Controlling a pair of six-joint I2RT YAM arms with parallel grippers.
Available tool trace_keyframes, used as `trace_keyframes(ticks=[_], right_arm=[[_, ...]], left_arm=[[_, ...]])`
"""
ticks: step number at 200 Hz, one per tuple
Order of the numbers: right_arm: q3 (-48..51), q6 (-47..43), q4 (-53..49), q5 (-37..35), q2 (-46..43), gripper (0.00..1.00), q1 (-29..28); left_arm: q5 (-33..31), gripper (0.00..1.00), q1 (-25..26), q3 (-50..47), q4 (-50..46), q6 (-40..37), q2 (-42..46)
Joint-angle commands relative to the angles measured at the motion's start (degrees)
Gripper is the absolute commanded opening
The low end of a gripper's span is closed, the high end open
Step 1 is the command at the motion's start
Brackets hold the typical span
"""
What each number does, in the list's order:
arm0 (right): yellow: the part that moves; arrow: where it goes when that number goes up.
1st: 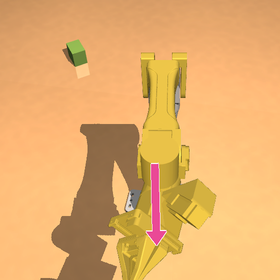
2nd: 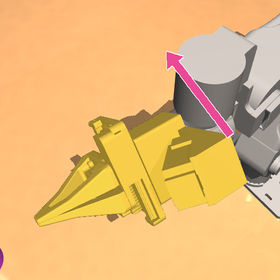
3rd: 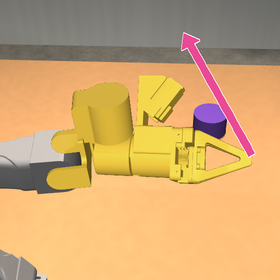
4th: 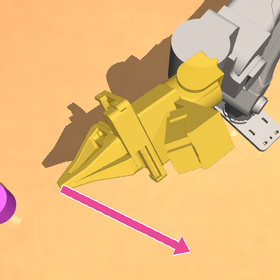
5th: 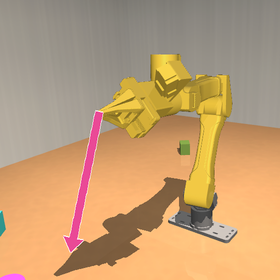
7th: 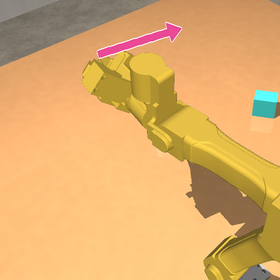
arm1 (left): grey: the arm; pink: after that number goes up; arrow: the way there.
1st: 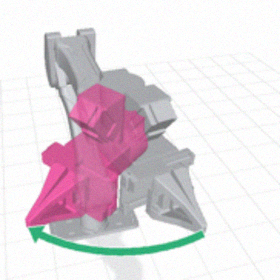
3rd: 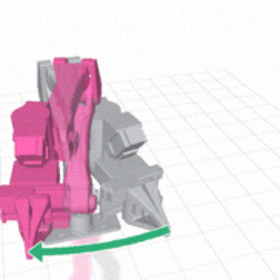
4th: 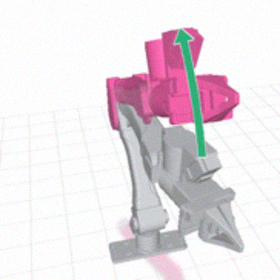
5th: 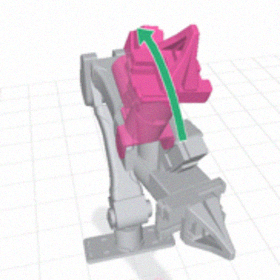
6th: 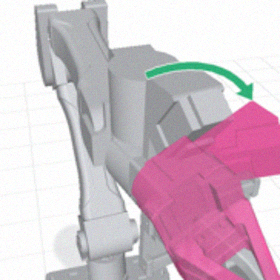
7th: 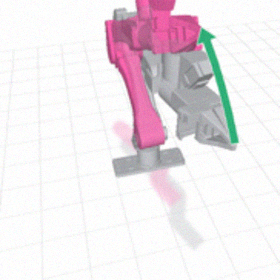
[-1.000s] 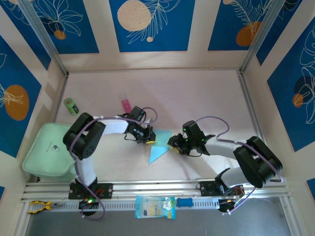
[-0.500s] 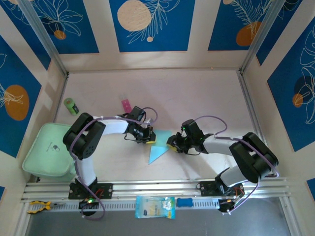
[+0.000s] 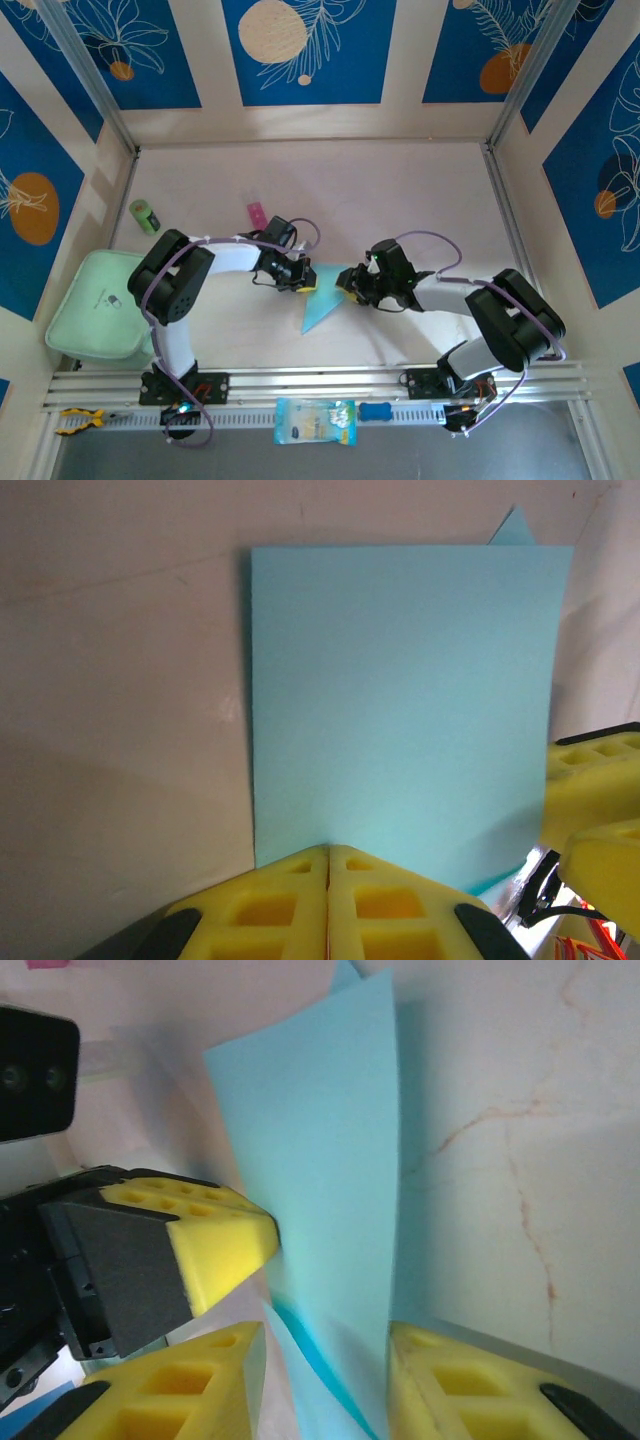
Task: Fold a paper plane with a square sheet of paper (pick it up from the middle)
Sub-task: Perform the fifth fold on the wing at the bottom-center of the table.
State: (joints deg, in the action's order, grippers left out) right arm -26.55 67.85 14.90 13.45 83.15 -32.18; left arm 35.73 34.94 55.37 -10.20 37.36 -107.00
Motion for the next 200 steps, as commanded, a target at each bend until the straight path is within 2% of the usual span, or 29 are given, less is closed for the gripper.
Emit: trace_keyframes(ticks=[1,59,200], right_arm=[[-0.8,-3.5,0.6,3.3,0.7,0.37,0.9],[-3.4,-8.1,1.1,9.1,4.2,0.37,3.6],[-6.1,-12.0,3.4,13.4,11.3,0.27,6.0]], left_arm=[[-2.6,0.08,-0.2,-1.2,-3.6,-1.1,-0.3],[-2.4,0.08,-0.2,-1.4,-3.4,-1.0,0.0],[-1.9,0.09,-0.2,-1.2,-3.1,-0.6,1.6]])
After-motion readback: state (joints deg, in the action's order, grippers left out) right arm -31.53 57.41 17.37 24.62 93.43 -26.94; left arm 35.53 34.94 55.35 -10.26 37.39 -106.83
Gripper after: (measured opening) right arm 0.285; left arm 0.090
